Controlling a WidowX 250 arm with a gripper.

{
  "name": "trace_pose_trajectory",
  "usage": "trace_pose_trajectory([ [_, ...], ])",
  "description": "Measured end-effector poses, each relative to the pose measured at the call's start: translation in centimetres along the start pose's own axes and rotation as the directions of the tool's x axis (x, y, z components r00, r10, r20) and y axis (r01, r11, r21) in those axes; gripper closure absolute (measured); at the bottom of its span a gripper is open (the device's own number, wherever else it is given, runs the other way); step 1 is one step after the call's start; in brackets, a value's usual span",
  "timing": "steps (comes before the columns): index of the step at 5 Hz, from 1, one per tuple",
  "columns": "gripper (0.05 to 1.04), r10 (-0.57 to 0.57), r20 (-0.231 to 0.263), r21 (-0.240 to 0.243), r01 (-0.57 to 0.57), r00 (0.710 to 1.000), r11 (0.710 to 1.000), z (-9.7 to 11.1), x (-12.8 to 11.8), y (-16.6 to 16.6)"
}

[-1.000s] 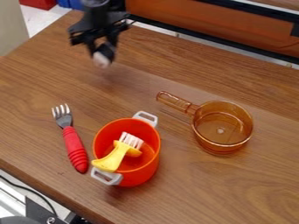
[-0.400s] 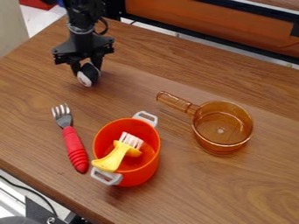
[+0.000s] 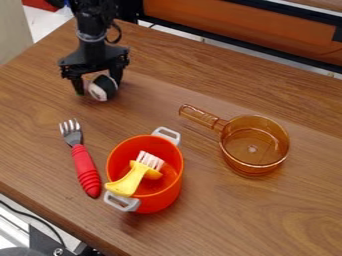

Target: Move the sushi to the left of the table

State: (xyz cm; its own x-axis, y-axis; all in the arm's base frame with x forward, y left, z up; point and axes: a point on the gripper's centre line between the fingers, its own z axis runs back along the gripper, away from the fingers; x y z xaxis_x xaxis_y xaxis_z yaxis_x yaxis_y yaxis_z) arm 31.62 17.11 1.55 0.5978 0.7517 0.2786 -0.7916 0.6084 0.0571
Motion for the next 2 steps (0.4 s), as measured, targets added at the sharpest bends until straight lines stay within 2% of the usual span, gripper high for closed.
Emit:
trace_pose_trajectory([
  [1,0.083,0.000,-0.006,0.006,0.000,1.000,1.000,0.4,0.0,0.2],
  [2,0.083,0.023,-0.020,0.002,-0.023,1.000,1.000,1.9,-0.1,0.4],
])
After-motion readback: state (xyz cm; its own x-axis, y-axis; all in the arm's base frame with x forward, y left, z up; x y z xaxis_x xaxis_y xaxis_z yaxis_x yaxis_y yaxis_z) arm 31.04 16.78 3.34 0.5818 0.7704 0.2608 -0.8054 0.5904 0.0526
